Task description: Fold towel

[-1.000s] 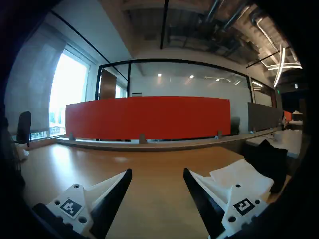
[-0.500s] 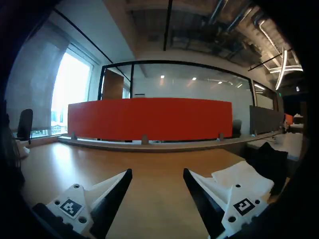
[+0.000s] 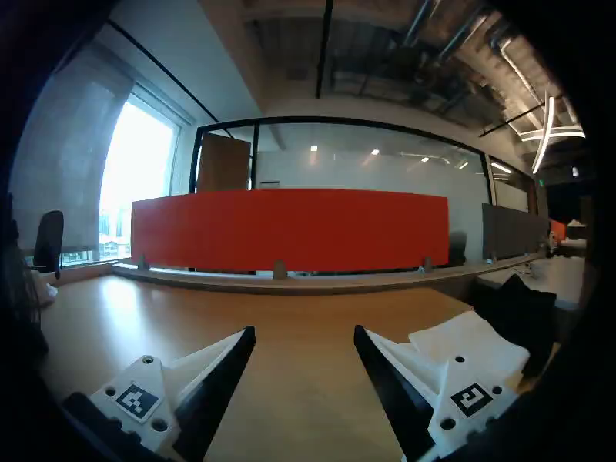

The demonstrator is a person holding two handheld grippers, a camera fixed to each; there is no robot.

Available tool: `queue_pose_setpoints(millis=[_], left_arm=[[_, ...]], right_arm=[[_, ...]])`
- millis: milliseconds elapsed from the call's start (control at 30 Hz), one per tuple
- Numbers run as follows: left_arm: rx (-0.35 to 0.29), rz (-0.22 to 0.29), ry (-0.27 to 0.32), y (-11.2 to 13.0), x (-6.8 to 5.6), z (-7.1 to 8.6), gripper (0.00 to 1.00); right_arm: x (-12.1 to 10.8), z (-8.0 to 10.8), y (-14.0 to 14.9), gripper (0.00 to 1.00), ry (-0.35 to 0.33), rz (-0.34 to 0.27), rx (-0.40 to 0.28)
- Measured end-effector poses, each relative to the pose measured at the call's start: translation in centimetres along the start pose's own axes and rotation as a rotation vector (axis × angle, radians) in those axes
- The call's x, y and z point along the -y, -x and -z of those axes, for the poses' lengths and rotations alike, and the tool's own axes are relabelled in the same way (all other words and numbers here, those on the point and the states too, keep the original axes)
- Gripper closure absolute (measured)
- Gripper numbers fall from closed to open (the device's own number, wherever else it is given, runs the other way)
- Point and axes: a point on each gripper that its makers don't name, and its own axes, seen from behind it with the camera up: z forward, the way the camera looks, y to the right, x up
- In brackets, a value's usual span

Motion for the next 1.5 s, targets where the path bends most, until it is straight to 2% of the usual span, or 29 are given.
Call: queue_pose_setpoints(millis=[1500], left_arm=[[0.002,0.000,-0.003,-0.4,0.3,1.6,0.04]], right_arm=[[-0.3,-0.2,0.0,0.00,0.001,0.000,-0.001]])
